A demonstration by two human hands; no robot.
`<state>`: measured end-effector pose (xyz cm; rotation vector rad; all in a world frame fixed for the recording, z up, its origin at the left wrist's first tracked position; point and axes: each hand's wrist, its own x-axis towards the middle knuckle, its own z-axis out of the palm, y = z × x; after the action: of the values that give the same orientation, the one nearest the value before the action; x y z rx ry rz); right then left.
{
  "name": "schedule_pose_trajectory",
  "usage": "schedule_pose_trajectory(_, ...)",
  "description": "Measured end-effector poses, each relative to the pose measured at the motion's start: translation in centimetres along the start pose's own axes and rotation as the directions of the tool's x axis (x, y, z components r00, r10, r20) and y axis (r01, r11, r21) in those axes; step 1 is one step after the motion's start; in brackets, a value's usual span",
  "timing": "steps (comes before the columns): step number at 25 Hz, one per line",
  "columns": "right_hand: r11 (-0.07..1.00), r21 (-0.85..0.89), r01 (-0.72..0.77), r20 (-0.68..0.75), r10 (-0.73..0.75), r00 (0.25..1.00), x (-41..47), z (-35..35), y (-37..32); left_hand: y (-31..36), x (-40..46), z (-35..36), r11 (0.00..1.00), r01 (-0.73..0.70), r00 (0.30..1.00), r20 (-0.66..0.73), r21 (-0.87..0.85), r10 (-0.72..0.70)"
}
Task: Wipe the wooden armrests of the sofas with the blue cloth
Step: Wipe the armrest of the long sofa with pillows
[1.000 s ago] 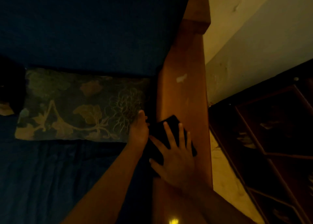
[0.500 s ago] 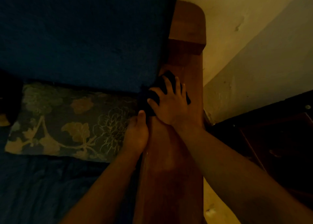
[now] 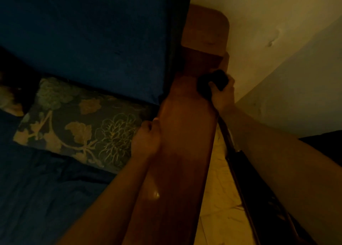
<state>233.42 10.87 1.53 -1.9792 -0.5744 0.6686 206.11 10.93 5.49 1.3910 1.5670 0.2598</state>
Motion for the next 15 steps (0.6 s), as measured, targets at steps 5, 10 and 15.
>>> schedule_pose_trajectory(5,0.952,0.230,-0.204,-0.016,0.213,0.977,-8.7,0.8,1.5,0.3,-0.2,-1.2,0.998,0.007,1.000,0.003,-0.057,-0.007)
schedule_pose_trajectory(10,0.908,0.101,-0.407,0.200,0.382,0.902,-22.8,0.1,4.3,-2.7,-3.2,-2.8,0.998,0.020,1.000,-0.018,0.057,-0.019)
schedule_pose_trajectory(15,0.929,0.101,-0.355,0.031,0.354,0.935,-11.0,0.0,-0.1,-7.6,-7.1,-4.3,0.985,0.097,0.995,-0.041,0.145,-0.092)
